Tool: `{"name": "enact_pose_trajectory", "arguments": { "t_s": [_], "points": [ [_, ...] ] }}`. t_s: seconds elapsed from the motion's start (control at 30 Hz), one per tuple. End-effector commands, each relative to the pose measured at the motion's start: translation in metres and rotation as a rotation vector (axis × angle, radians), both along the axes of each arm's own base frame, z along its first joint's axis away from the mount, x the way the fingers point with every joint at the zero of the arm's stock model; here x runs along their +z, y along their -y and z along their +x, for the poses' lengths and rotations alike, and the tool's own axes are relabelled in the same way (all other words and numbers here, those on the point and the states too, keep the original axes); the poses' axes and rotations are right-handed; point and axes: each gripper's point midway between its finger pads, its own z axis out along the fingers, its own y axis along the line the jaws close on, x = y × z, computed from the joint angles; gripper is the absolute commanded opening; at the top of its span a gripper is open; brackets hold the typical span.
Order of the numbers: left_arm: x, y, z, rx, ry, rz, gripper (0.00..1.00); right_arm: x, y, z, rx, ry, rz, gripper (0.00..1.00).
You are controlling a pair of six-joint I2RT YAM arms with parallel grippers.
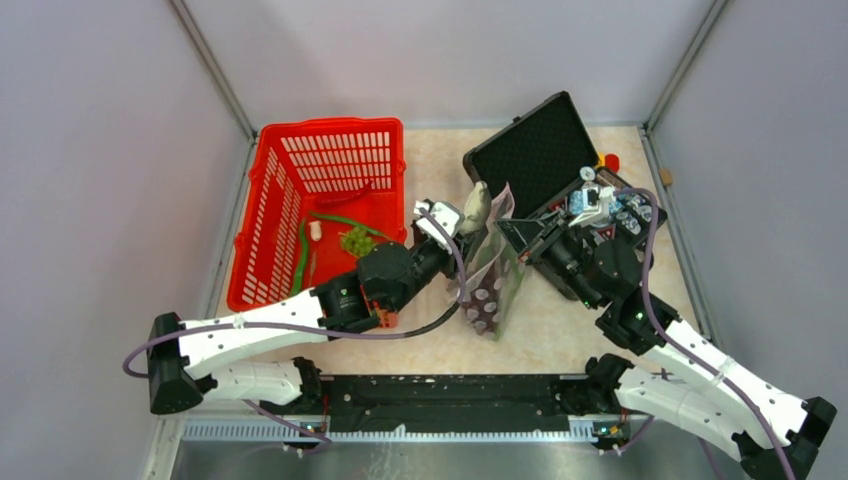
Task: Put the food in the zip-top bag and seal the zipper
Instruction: Place the fake fish in the zipper food storage bag.
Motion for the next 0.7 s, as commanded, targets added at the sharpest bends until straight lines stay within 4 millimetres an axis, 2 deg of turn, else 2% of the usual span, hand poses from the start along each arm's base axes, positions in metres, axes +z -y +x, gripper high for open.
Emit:
{"name": "enact_pose_trajectory", "arguments": {
  "t_s": [0.0,0.07,0.17,0.3,0.4,0.47,0.53,0.67],
  "points": [
    [0.004,0.003,-0.006,-0.038,-0.017,0.047,0.38,0.048,0.003,-0.008,0.018,0.14,0.088,0.0],
    [-0.008,0.004,-0.004,-0.018,-0.051,0.069,0.37,0.062,-0.001,-0.019,0.074,0.225,0.114,0.0],
    [-0.014,0.005,-0.005,-0.022,-0.073,0.086,0.39,0.071,-0.004,-0.03,0.125,0.29,0.128,0.0],
    [-0.021,0.006,-0.005,-0.029,-0.103,0.146,0.41,0.078,-0.005,-0.036,0.152,0.331,0.119,0.0],
    [-0.025,0.008,-0.008,-0.049,-0.133,0.207,0.43,0.076,0.001,-0.032,0.116,0.322,0.108,0.0],
    [-0.022,0.01,-0.015,-0.091,-0.138,0.222,0.43,0.071,0.006,-0.026,0.074,0.29,0.085,0.0],
    [-0.014,0.012,-0.022,-0.133,-0.137,0.205,0.49,0.062,0.008,-0.02,0.046,0.254,0.048,0.0],
    [0.008,0.012,-0.032,-0.185,-0.137,0.151,0.52,0.052,0.009,-0.013,0.012,0.216,0.018,0.0]
  ]
}}
